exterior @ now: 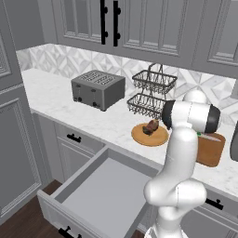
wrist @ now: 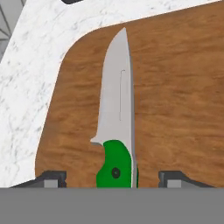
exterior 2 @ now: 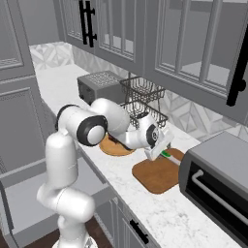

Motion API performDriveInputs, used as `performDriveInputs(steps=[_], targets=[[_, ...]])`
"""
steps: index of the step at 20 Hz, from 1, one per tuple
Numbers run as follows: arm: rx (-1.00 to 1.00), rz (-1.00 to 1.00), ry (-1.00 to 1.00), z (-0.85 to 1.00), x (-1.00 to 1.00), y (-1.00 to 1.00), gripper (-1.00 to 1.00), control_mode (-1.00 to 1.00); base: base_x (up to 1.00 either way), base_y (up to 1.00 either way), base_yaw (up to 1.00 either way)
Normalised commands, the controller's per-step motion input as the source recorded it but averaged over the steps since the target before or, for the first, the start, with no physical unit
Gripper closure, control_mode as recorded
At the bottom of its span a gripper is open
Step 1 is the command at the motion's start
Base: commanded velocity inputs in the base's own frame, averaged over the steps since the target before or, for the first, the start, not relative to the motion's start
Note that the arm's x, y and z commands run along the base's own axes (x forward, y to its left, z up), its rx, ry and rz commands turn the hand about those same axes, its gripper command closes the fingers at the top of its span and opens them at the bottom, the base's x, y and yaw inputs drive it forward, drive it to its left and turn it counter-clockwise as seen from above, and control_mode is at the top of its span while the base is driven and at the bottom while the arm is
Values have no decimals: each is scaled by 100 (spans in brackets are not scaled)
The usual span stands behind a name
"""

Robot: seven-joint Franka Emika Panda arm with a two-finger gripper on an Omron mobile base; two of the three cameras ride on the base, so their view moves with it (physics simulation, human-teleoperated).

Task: Pick up the knife from the drawer and place it on the cutting board. Then place the meat from the plate to the cutting board.

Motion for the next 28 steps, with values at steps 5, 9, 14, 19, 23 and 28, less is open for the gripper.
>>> performDriveInputs(steps=[5,9,14,19,23,28], targets=[[0,0,-8,12,-26,18,-100,-100,0,0,0],[0,0,-11,58,-25,51,-100,-100,0,0,0],[-1,1,-1,37,-26,59,-100,-100,0,0,0],[-3,11,2,6,-46,29,-100,-100,0,0,0],[-3,29,1,3,-23,56,-100,-100,0,0,0],[0,21,0,6,-3,61,-100,-100,0,0,0]])
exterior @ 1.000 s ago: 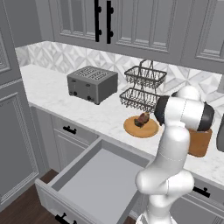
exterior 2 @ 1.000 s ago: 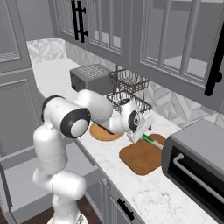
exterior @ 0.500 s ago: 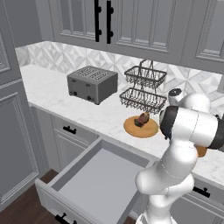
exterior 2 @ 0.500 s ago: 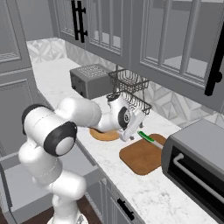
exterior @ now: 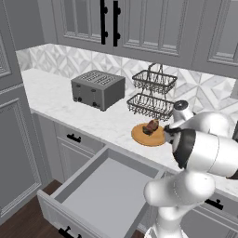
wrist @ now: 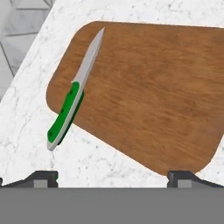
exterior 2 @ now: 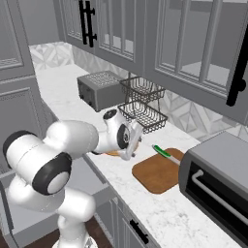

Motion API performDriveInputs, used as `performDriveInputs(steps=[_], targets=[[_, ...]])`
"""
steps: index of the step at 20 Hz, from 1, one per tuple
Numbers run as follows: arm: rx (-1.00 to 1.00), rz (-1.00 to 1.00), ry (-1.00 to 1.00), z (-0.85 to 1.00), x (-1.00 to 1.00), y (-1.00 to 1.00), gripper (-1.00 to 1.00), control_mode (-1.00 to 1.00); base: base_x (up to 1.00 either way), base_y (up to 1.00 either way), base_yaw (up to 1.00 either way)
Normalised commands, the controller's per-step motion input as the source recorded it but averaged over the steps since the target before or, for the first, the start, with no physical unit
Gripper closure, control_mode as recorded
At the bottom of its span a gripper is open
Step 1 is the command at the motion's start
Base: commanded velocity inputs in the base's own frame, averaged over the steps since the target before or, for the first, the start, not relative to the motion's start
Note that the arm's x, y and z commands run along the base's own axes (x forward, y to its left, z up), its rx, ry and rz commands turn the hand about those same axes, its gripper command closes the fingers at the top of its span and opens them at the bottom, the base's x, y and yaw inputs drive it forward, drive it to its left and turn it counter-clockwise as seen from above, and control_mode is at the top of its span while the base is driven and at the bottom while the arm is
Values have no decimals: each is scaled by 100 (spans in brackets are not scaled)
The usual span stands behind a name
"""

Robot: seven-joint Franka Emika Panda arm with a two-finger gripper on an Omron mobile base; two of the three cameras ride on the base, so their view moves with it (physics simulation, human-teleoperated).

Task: Pick up the knife from the drawer and place it on the cutting board. Then place the meat from the plate to the cutting board.

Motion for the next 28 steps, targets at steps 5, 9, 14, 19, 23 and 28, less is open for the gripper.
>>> performDriveInputs(steps=[5,9,14,19,23,28], targets=[[0,5,1,25,0,56,-100,-100,0,0,0],[0,-1,4,17,0,61,-100,-100,0,0,0],[1,-22,0,0,0,63,-100,-100,0,0,0],[4,-42,0,0,5,55,-100,-100,0,0,0],[6,-43,-5,0,17,46,-100,-100,0,0,0],[9,-40,-20,-7,22,39,-100,-100,0,0,0]])
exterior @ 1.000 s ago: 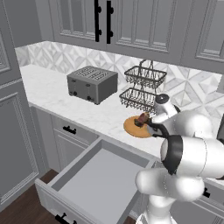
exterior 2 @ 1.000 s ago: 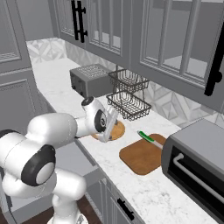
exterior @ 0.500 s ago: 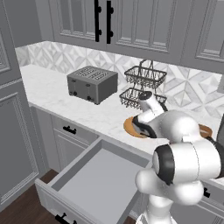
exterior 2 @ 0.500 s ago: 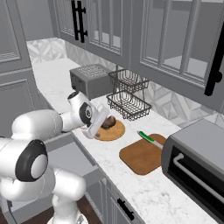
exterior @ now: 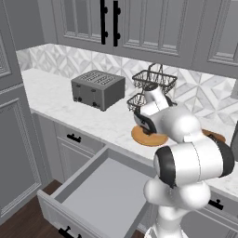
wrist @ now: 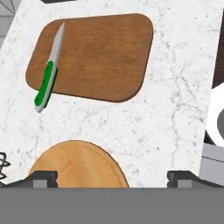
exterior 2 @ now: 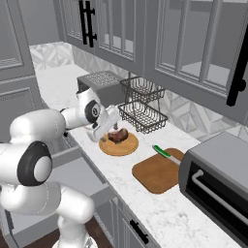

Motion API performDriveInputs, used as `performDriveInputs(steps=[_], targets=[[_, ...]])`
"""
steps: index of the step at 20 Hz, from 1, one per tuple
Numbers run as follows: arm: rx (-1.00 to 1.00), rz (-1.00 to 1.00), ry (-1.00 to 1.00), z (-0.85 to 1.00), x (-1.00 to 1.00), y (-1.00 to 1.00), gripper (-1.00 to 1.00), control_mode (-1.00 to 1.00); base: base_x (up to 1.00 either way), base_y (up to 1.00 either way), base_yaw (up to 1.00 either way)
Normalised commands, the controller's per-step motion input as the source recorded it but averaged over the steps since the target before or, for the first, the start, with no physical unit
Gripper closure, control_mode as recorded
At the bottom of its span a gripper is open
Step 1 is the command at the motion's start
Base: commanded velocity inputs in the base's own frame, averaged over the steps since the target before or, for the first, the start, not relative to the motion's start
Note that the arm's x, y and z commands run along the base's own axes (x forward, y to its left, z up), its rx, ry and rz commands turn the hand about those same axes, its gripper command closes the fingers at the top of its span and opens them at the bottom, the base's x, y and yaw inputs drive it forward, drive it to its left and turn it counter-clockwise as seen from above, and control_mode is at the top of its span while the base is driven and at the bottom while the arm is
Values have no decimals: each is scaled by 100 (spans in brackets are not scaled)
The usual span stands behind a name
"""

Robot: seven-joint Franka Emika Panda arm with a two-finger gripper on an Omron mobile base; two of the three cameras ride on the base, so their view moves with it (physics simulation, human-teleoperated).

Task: Pick up the knife from the drawer and place it on the cutting board. Then place the meat from the plate to the cutting board.

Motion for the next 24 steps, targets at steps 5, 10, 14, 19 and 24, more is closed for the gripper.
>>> performDriveInputs(steps=[5,10,14,19,24], targets=[[8,-34,-35,-47,22,41,-100,-100,0,0,0],[5,-28,-29,-56,10,46,-100,-100,0,0,0],[0,-25,-16,-36,9,60,-100,-100,0,0,0],[0,-22,-14,-11,29,63,-100,-100,0,0,0],[0,-19,-7,-13,42,49,-100,-100,0,0,0]])
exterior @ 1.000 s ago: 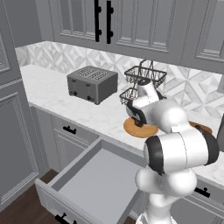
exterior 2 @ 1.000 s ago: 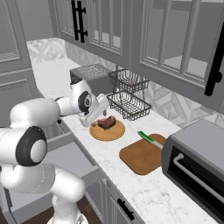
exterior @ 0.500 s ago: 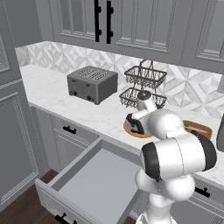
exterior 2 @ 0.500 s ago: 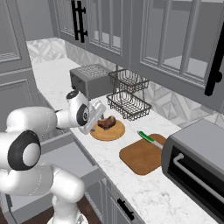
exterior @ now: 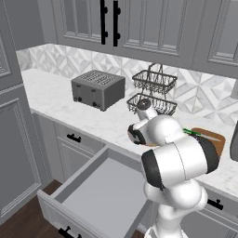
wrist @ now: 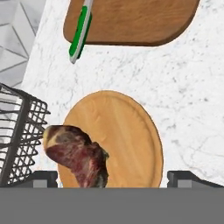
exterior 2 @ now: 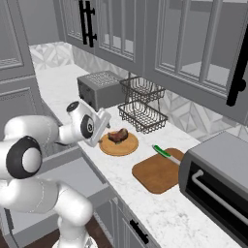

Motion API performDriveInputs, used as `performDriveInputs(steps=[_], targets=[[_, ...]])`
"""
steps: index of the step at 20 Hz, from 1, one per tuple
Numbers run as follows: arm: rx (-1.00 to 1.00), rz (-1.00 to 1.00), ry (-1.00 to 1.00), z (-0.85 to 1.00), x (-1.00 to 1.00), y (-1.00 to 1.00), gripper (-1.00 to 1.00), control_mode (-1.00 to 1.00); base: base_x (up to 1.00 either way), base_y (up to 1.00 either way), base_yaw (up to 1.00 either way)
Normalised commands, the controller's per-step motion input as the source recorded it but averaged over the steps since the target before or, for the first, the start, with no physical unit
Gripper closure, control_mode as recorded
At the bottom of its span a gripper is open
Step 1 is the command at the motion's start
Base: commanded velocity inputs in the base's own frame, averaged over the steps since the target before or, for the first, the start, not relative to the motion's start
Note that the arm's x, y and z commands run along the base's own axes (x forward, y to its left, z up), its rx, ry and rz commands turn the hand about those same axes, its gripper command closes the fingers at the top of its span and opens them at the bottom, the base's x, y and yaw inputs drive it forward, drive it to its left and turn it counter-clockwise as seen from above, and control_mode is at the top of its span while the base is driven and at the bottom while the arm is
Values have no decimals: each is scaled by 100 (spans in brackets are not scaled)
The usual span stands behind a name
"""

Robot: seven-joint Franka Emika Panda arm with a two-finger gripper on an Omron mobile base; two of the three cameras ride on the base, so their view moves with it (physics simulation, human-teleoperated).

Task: Pick up the knife from the drawer and place it on the cutting board. Then place the meat from the plate to the cutting board.

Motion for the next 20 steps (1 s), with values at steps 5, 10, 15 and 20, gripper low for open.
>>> performDriveInputs(steps=[5,10,15,20], targets=[[0,-17,-3,-21,40,38,-100,-100,0,0,0],[0,-17,-4,-23,33,38,-100,-100,0,0,0],[0,-17,-7,-32,19,30,-100,-100,0,0,0],[0,-17,-5,-41,2,25,-100,-100,0,0,0]])
